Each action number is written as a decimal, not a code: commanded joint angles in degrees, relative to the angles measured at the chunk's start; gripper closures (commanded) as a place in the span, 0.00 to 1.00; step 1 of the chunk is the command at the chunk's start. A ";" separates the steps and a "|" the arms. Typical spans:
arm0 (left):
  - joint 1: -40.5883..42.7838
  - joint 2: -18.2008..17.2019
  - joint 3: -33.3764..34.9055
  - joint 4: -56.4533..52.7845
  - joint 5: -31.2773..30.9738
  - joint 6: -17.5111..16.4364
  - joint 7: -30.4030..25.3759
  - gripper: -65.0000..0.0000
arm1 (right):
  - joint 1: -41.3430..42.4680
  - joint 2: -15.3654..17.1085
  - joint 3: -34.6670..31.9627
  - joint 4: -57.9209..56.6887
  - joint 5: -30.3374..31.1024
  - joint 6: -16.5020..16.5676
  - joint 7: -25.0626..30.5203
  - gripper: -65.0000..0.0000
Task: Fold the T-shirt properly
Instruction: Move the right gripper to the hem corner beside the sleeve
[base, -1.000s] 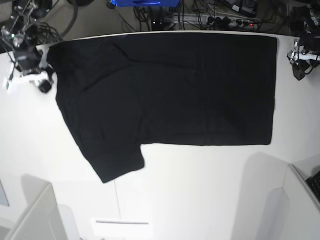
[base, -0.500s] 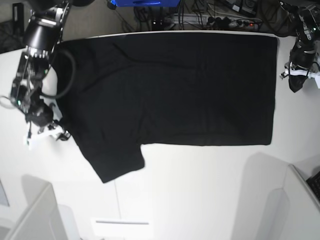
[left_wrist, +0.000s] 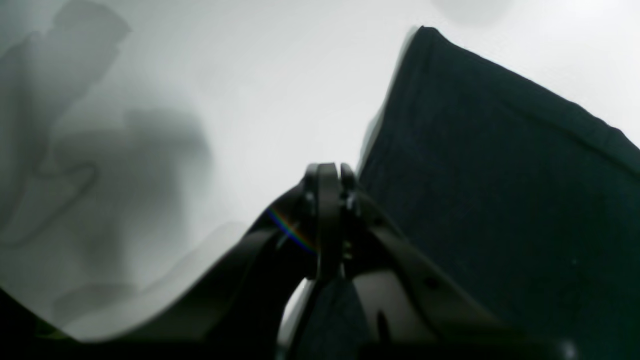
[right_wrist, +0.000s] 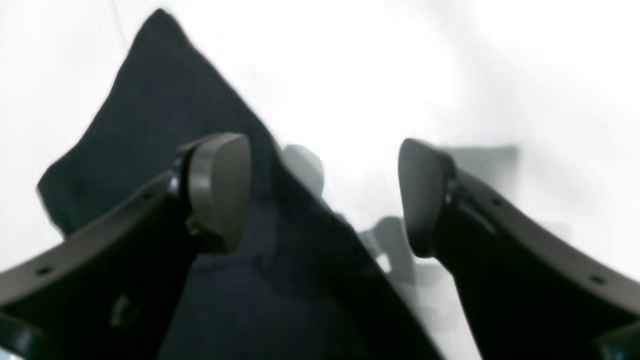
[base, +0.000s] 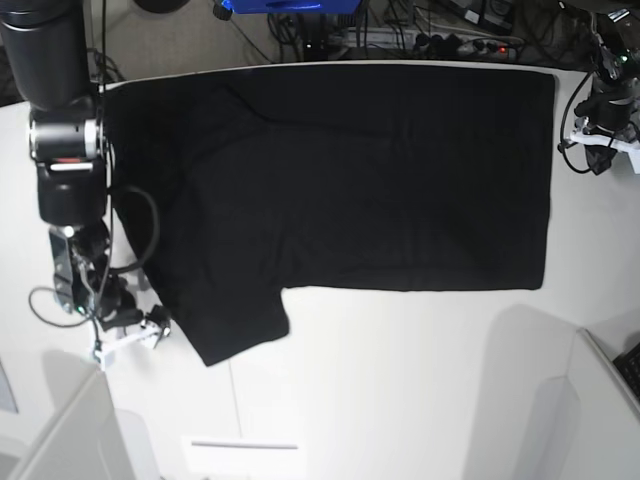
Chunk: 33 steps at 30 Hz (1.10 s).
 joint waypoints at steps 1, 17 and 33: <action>0.32 -0.67 -0.45 0.92 -0.22 -0.04 -1.21 1.00 | 3.34 0.11 -1.03 -1.09 0.23 1.98 1.79 0.32; 1.47 -0.67 -0.45 0.92 0.04 -0.04 -1.21 1.00 | 6.77 -3.76 -12.11 -15.51 0.23 4.97 9.79 0.36; 0.85 -1.02 -0.45 0.83 0.13 0.13 -1.21 1.00 | 6.24 -4.64 -16.50 -15.42 0.15 4.97 9.96 0.88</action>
